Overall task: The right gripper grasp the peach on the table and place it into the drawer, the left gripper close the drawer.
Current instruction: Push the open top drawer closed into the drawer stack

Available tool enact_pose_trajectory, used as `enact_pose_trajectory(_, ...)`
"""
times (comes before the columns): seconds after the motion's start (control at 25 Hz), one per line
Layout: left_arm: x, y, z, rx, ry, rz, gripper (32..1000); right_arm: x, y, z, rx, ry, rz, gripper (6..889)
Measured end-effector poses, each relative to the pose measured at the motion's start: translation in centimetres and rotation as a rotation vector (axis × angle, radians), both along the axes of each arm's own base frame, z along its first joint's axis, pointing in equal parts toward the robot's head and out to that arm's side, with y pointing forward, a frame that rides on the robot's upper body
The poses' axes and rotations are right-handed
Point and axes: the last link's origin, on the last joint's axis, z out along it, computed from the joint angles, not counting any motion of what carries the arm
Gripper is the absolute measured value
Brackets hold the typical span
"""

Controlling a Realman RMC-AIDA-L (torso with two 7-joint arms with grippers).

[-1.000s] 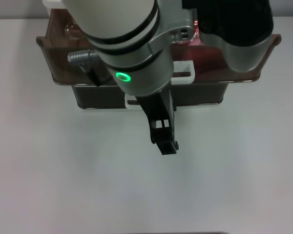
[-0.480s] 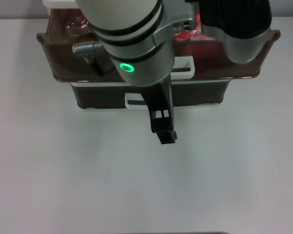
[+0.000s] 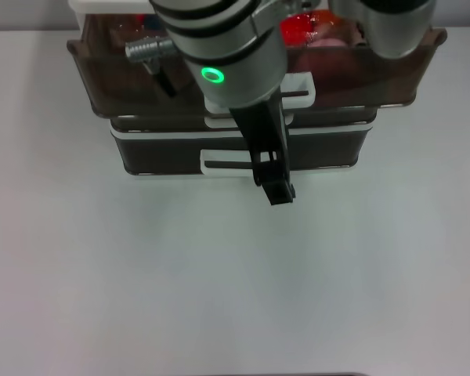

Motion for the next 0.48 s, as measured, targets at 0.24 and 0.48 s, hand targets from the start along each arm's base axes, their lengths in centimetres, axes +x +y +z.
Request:
enact_pose_trajectory(0.24, 0.3, 0.6, -0.4, -0.002, 0.005, 0.0, 750, 0.0, 0.0, 0.0, 0.001, 0.0, -0.002, 720)
enact_pose_trajectory(0.48, 0.5, 1.2, -0.7, 0.0, 0.009, -0.003, 749, 0.0, 0.0, 0.0, 0.002, -0.001, -0.003, 719)
